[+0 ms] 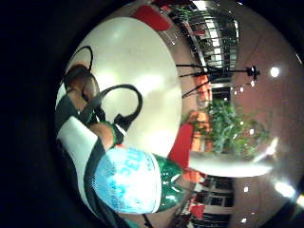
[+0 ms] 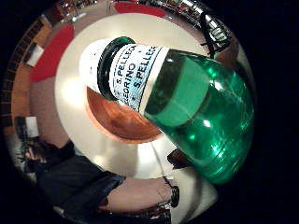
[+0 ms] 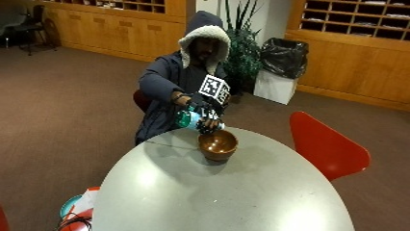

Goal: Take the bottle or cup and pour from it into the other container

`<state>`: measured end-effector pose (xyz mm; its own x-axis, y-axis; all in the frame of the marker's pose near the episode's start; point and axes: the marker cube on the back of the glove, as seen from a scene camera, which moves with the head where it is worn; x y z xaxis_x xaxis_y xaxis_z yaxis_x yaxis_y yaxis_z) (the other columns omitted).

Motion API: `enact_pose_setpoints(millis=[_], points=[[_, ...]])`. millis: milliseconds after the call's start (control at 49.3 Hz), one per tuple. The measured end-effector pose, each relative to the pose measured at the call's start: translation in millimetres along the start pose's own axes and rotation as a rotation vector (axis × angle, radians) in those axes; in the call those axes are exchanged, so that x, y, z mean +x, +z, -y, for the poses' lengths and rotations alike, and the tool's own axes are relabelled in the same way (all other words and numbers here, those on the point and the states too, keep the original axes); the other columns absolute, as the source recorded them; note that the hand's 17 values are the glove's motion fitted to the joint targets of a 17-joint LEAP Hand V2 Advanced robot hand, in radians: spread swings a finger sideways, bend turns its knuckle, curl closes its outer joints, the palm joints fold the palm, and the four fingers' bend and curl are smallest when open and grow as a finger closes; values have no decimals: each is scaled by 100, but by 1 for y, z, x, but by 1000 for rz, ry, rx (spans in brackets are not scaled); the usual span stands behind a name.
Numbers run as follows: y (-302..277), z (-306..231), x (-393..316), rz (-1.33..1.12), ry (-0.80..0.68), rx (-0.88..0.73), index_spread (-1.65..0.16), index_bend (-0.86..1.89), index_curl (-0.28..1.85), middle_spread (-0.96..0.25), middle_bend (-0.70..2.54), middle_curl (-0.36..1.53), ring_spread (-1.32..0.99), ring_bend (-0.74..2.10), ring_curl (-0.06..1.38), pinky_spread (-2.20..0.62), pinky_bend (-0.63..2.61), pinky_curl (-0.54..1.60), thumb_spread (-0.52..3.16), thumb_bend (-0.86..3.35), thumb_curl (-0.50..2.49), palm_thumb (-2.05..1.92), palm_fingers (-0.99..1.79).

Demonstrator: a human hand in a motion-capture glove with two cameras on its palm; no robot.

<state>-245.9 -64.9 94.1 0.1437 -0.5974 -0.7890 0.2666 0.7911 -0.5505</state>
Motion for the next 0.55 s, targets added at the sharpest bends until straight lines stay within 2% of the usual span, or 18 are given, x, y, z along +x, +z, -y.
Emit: enact_pose_setpoints(millis=[122, 243, 547], points=[[-2, 11, -18, -107, -62, -31, -27, 15, 39, -18, 39, 47, -17, 64, 43, -2, 39, 36, 40, -4, 63, 94, 122], [-9, -2, -66, -140, -89, -78, -27, 15, 39, -18, 39, 48, -17, 64, 43, -2, 39, 36, 40, -4, 64, 94, 122], [5, 6, -24, -37, -24, -69, -27, 15, 40, -18, 39, 48, -17, 63, 43, -2, 39, 37, 40, -4, 65, 94, 122]])
